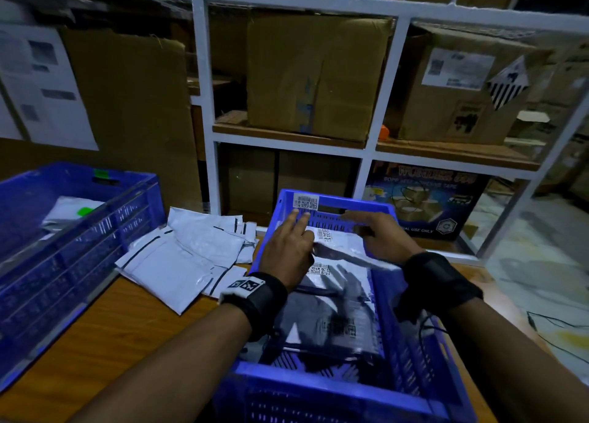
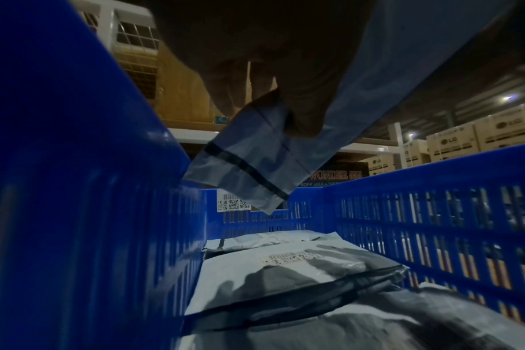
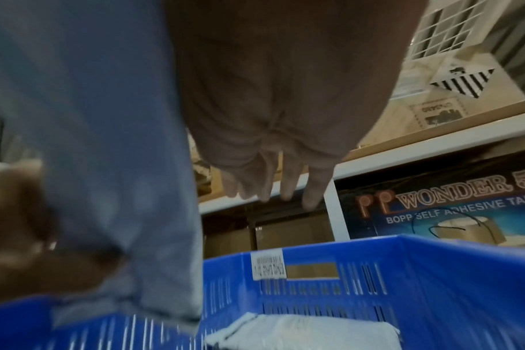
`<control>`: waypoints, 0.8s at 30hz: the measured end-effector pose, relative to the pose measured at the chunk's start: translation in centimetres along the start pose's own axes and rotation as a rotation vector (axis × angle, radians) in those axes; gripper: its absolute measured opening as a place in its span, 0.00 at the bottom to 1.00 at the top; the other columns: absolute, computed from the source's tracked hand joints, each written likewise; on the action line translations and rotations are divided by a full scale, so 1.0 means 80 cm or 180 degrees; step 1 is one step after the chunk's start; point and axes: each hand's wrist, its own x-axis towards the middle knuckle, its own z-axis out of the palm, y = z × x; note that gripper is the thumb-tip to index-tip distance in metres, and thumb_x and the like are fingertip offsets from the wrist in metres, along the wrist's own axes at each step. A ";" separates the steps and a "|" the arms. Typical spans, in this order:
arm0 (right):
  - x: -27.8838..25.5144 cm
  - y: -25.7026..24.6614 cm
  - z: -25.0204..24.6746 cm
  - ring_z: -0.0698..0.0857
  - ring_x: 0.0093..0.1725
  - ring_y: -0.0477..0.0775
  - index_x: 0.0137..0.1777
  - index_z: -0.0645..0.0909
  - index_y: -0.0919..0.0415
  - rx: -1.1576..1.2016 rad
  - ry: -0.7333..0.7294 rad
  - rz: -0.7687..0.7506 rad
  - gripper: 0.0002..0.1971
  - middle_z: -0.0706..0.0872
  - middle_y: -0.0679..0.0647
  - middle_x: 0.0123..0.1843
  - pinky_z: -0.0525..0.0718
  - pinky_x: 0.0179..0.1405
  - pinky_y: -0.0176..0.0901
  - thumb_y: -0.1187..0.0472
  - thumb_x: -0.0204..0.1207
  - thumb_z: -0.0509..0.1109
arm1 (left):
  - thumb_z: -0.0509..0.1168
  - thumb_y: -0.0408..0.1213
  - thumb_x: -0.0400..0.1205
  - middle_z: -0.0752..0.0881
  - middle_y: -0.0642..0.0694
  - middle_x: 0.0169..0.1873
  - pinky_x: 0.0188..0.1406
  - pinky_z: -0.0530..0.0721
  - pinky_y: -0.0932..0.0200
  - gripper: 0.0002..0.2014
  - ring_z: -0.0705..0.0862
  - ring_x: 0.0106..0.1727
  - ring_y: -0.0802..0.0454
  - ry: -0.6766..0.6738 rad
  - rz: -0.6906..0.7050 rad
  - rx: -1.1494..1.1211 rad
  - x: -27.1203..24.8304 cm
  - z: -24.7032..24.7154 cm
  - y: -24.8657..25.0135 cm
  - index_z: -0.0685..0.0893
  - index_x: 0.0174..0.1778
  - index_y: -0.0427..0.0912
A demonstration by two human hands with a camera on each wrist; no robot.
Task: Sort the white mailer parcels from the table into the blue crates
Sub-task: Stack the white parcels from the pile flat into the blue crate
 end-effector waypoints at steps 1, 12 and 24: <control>-0.003 -0.006 -0.003 0.83 0.67 0.53 0.70 0.82 0.53 0.0230 -0.0008 0.0142 0.20 0.85 0.54 0.69 0.81 0.68 0.52 0.70 0.83 0.63 | 0.73 0.29 0.74 0.73 0.34 0.78 0.72 0.77 0.40 0.13 0.65 0.83 0.32 -0.0169 -0.0060 0.0153 0.000 -0.003 0.002 0.85 0.54 0.35; -0.015 -0.057 0.036 0.76 0.75 0.55 0.82 0.66 0.54 -0.0899 -0.2009 0.0621 0.38 0.76 0.53 0.78 0.72 0.72 0.43 0.47 0.74 0.76 | 0.58 0.30 0.86 0.76 0.29 0.72 0.66 0.77 0.42 0.15 0.65 0.81 0.32 -0.1172 -0.0485 0.0954 -0.002 0.000 0.037 0.79 0.68 0.34; -0.066 -0.038 0.115 0.44 0.87 0.65 0.87 0.35 0.49 -0.1644 -0.2639 0.1018 0.40 0.36 0.57 0.88 0.53 0.82 0.66 0.54 0.85 0.60 | 0.67 0.50 0.84 0.41 0.35 0.87 0.84 0.53 0.34 0.45 0.41 0.87 0.34 -0.3315 0.0171 0.0650 -0.034 0.036 0.051 0.46 0.88 0.38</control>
